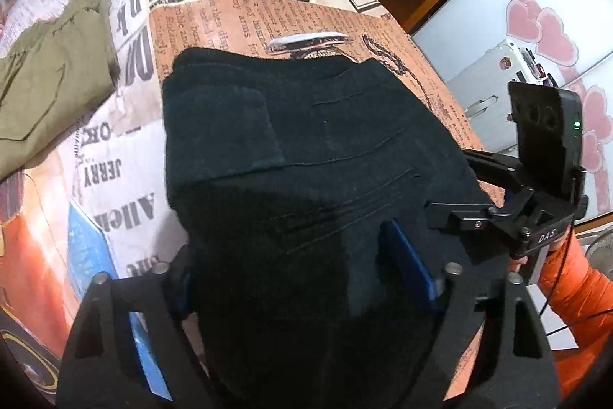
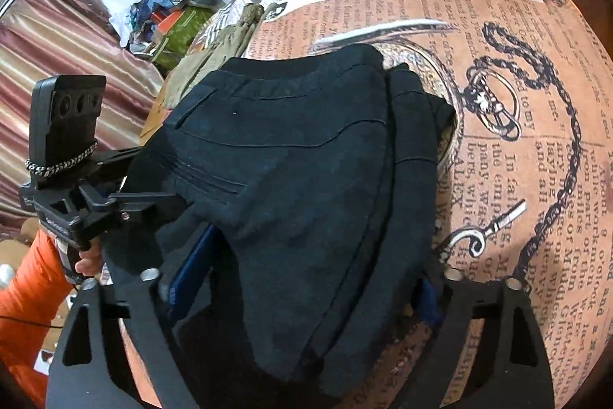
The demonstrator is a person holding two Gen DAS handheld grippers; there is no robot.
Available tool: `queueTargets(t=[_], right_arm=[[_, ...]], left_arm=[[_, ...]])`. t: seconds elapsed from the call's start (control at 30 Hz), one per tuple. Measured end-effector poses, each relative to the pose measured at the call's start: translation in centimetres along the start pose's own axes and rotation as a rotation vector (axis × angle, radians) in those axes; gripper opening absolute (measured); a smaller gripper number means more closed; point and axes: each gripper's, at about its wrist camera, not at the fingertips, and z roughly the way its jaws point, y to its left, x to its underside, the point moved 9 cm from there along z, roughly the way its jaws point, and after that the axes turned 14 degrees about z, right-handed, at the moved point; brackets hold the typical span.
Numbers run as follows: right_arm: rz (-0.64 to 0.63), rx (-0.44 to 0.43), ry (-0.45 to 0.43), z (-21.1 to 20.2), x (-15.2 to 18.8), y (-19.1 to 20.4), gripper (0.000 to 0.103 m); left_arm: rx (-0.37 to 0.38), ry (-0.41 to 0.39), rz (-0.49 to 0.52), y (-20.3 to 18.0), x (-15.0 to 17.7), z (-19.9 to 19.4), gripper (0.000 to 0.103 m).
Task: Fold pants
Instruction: 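Lift the black pants stack with both grippers and carry it over the olive pants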
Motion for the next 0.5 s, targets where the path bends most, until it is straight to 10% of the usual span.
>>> queueTargets(t=[0.5], right_arm=[[-0.112, 0.082, -0.087, -2.8, -0.7, 3.5, 0.039]], left_arm=[[-0.059, -0.116, 0.103, -2.6, -1.2, -5.4, 0.028]])
